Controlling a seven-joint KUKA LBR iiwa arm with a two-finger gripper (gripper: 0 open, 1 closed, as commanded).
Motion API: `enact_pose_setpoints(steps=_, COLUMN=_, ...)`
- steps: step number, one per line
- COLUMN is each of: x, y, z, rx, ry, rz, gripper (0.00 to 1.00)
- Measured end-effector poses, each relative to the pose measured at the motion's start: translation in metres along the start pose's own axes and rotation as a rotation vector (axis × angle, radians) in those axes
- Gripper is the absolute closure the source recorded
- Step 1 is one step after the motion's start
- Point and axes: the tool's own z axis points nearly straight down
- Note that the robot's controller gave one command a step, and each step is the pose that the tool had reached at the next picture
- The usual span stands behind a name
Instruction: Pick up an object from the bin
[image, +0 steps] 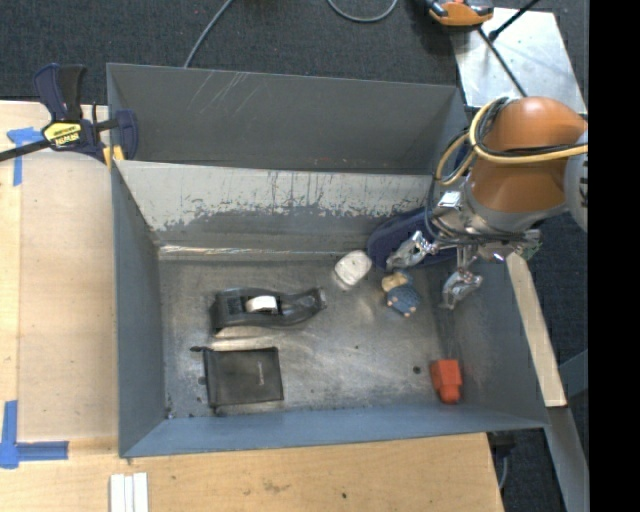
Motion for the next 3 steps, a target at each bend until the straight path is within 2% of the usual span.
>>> enact_pose_setpoints(steps=1, x=0.01, y=-0.008, z=0.001, rx=0.0, ry=-0.002, rz=0.05, gripper=0.0)
enact_pose_setpoints(steps=2, x=-0.002, y=0.0, z=0.026, rx=-0.015, ry=-0.013, rz=-0.327, gripper=0.0)
enact_pose_setpoints(steps=3, x=-0.019, y=0.015, z=0.027, rx=-0.006, ry=-0.006, rz=-0.855, gripper=0.0)
